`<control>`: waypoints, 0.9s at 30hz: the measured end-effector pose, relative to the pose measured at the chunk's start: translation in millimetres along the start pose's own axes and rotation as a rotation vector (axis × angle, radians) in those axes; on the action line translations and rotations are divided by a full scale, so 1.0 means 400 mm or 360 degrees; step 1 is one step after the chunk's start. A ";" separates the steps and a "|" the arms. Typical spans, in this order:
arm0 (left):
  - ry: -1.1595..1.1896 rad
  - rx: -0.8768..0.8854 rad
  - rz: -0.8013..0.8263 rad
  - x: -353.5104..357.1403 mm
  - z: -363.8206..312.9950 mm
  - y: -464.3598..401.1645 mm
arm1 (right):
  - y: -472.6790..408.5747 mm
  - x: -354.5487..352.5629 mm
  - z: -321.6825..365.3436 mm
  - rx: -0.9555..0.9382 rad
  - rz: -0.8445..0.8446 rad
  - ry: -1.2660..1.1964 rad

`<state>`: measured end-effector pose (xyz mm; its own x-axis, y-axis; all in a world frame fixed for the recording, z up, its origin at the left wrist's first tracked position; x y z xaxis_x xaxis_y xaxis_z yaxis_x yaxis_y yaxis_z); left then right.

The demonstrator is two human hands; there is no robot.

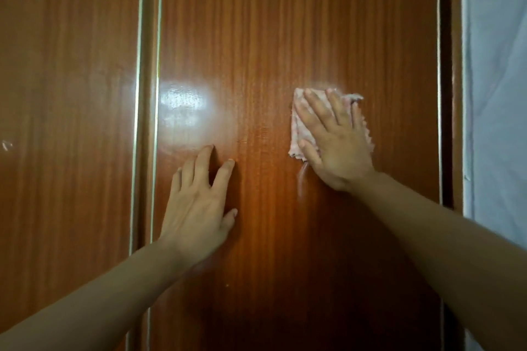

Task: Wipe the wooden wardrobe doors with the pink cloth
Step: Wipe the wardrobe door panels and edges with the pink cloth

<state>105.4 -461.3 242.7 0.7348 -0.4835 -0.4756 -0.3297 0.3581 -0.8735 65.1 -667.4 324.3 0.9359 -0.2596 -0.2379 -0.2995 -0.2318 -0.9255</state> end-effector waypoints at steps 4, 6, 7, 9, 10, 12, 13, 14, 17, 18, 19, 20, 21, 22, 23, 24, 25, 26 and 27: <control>0.0020 -0.0050 0.0022 0.029 -0.031 0.025 | 0.294 0.074 0.178 -0.0424 0.0094 -0.0009; 0.0009 -0.0014 0.0053 0.041 -0.054 0.026 | 0.399 0.092 0.195 -0.0776 0.0184 0.0041; 0.0018 -0.0002 0.0058 0.040 -0.060 0.021 | 0.393 0.092 0.174 -0.0869 0.0213 0.0062; 0.0022 0.0050 0.0063 0.032 -0.076 0.003 | 0.294 0.074 0.107 -0.0750 0.0147 0.0124; 0.0022 0.0095 0.0058 0.027 -0.088 -0.010 | 0.213 0.053 0.061 -0.0535 0.0084 0.0107; 0.0030 0.0172 0.0034 0.019 -0.117 -0.036 | 0.067 0.012 -0.040 -0.0073 -0.0017 0.0035; 0.0038 0.0186 0.0022 0.020 -0.131 -0.047 | 0.030 -0.001 -0.066 0.0097 -0.0062 -0.0009; 0.0053 0.0177 0.0016 0.019 -0.137 -0.054 | 0.019 -0.008 -0.064 0.0200 -0.0103 -0.0047; 0.0079 0.0123 0.0012 0.029 -0.134 -0.045 | 0.171 0.037 0.066 -0.0062 -0.0067 -0.0093; 0.0079 0.0118 0.0013 0.034 -0.132 -0.037 | 0.264 0.059 0.128 -0.0315 0.0016 -0.0085; 0.0072 0.0122 0.0021 0.040 -0.132 -0.028 | 0.355 0.077 0.173 -0.0561 0.0127 -0.0055; 0.0061 0.0128 0.0037 0.046 -0.135 -0.020 | 0.420 0.087 0.190 -0.0748 0.0183 -0.0014; 0.0047 0.0135 0.0040 0.050 -0.137 -0.015 | 0.445 0.092 0.179 -0.0872 0.0190 0.0011; 0.0036 0.0141 0.0045 0.050 -0.143 -0.017 | 0.433 0.091 0.148 -0.0918 0.0180 0.0037; 0.0029 0.0152 0.0051 0.049 -0.149 -0.022 | 0.395 0.085 0.107 -0.0845 0.0140 0.0053; 0.0029 0.0169 0.0056 0.046 -0.157 -0.033 | 0.336 0.071 0.048 -0.0661 0.0057 0.0056; 0.0033 0.0190 0.0044 0.039 -0.164 -0.048 | 0.264 0.051 -0.027 -0.0400 -0.0025 0.0046; 0.0040 0.0225 0.0027 0.034 -0.178 -0.069 | 0.196 0.029 -0.114 -0.0131 -0.0061 0.0050; 0.0043 0.0258 0.0008 0.028 -0.190 -0.086 | 0.143 0.006 -0.186 0.0087 -0.0086 0.0058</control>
<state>79.7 -539.8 259.6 0.7164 -0.5019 -0.4847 -0.2319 0.4839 -0.8438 36.3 -751.0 292.7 0.9428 -0.2825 -0.1771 -0.2373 -0.1953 -0.9516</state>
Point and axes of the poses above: each hand's wrist, its own y-axis away from the middle knuckle, its own x-axis out of the palm, z = x × y, the point moved 7 cm from there along -y, towards the middle knuckle, and after that the axes turned 5 degrees about y, right-handed, at the moved point
